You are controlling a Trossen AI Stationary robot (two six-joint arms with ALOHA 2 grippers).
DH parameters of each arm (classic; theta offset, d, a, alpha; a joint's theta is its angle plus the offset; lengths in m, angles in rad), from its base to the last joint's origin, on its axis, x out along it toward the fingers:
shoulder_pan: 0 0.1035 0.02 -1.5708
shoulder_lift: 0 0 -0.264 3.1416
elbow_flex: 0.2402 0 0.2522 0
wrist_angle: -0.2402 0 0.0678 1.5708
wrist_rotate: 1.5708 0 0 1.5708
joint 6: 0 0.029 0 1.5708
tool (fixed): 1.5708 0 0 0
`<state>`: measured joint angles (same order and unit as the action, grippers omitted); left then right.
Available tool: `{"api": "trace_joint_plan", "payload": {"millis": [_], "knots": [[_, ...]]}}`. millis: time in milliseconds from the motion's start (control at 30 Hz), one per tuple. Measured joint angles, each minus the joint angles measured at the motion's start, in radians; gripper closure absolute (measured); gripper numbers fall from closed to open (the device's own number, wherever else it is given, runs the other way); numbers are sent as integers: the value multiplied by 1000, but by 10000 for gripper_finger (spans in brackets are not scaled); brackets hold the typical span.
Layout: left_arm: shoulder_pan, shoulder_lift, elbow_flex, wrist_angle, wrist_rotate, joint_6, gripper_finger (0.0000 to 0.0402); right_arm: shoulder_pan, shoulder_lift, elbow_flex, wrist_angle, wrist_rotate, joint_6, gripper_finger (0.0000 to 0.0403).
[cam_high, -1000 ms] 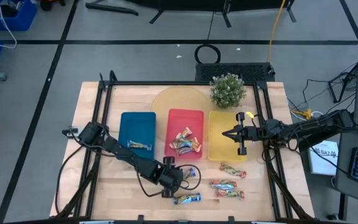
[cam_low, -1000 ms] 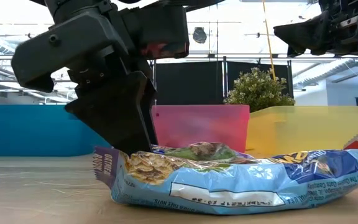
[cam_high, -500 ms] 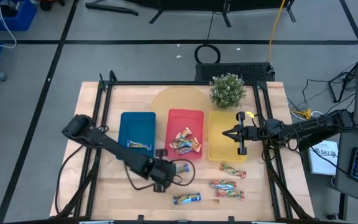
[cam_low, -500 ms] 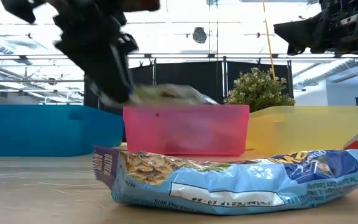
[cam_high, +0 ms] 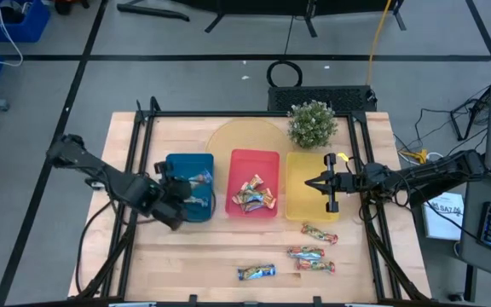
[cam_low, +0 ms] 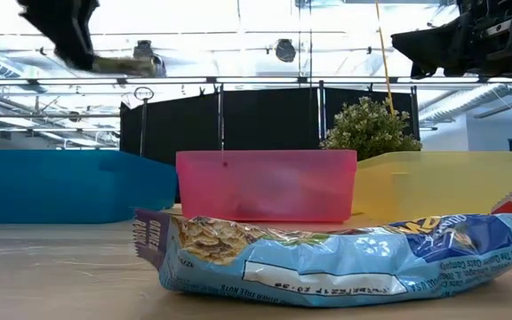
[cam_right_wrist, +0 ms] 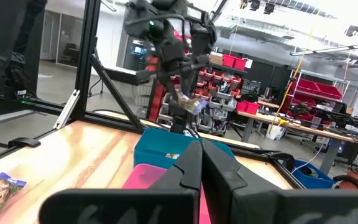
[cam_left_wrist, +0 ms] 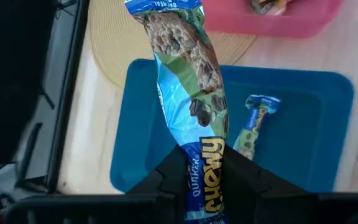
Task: Pick and place Granola Bars by type
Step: Put the blue granola bar into the blue bin
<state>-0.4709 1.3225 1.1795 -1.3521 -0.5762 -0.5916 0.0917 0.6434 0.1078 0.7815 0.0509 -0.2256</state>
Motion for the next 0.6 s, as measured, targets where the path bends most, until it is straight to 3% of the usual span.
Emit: {"api": "trace_joint_plan", "payload": {"millis": [133,267,333,600], "knots": [[42,-88,-214,106,6,58,324,0,0,0,0,0,0,403],[105,-124,-404,268,108,149,324,0,0,0,0,0,0,403],[147,-114,-421,299,185,190,324,0,0,0,0,0,0,403],[234,-105,-394,384,239,230,324,0,0,0,3,0,0,403]]}}
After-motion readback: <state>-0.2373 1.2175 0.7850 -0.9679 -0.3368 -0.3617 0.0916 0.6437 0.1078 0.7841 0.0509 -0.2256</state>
